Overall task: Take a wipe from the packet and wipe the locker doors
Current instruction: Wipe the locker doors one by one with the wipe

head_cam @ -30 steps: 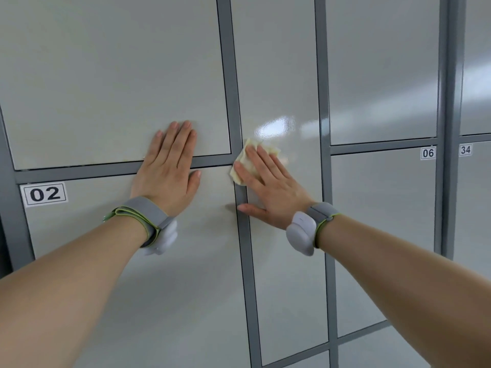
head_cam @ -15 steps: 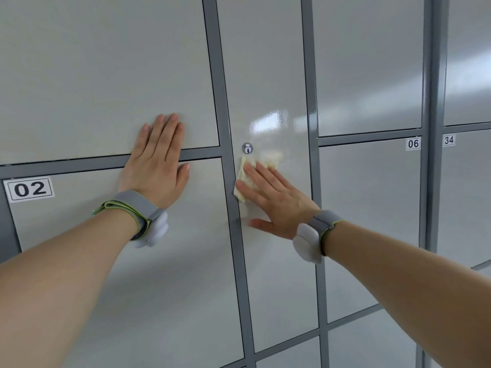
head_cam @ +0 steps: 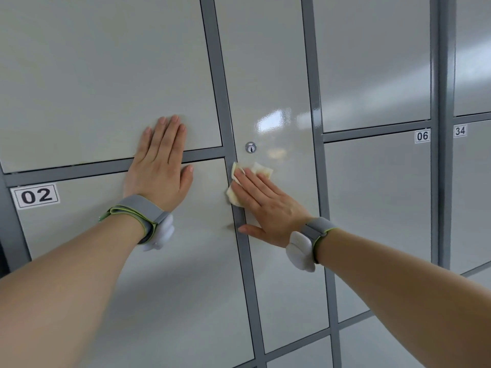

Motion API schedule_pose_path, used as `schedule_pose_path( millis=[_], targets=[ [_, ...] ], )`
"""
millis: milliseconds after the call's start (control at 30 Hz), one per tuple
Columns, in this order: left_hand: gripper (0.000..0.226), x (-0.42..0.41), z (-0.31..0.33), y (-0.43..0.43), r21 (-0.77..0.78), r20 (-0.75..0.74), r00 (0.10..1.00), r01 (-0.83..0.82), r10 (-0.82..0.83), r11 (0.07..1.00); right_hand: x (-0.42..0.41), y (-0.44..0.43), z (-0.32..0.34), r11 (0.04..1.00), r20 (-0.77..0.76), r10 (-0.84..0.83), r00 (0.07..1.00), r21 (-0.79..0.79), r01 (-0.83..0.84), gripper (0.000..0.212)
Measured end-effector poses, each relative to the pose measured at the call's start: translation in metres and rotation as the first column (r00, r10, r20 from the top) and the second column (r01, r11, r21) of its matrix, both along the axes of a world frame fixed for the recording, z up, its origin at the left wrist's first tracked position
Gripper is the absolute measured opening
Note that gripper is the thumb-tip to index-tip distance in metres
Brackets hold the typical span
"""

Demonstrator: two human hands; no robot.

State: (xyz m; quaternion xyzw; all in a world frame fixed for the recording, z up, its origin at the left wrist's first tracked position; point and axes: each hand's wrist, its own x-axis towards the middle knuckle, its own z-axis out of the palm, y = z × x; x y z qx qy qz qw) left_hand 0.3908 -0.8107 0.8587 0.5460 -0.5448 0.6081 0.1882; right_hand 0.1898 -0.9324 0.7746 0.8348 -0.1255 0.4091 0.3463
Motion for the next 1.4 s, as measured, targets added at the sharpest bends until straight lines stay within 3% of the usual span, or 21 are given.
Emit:
schedule_pose_path(
  millis=[267,400,500,767,1033,1267,1400],
  targets=[
    [0.063,-0.002,-0.002,0.000,-0.019,0.001,1.000,0.018,-0.018,1.000,0.019,0.013,0.027,0.997,0.147,0.010,0.989,0.072,-0.020,0.083],
    [0.063,-0.001,-0.001,0.001,-0.010,0.001,1.000,0.010,-0.010,1.000,0.011,0.005,0.003,0.996,0.047,0.072,0.996,0.044,-0.074,0.081],
    [0.063,-0.001,-0.002,0.001,-0.001,-0.004,1.000,0.012,-0.012,1.000,-0.006,-0.009,-0.018,0.999,0.023,0.022,0.999,0.046,-0.023,0.078],
    [0.063,0.000,-0.003,0.000,-0.021,0.012,1.000,0.004,-0.004,1.000,-0.011,-0.014,0.029,0.940,0.333,-0.060,0.941,0.335,-0.059,0.096],
    [0.063,0.001,-0.003,0.000,-0.010,0.007,1.000,0.026,-0.026,1.000,-0.019,-0.015,-0.026,0.977,0.203,-0.052,0.978,0.215,0.007,0.087],
    [0.063,-0.001,-0.003,0.000,-0.019,0.007,1.000,0.030,-0.030,0.999,-0.017,-0.018,0.034,0.902,0.330,-0.144,0.933,0.432,-0.014,0.103],
    [0.063,0.000,-0.003,0.000,-0.025,0.006,1.000,0.029,-0.029,0.999,-0.015,-0.014,0.015,0.919,0.310,-0.106,0.945,0.393,-0.026,0.100]
  ],
)
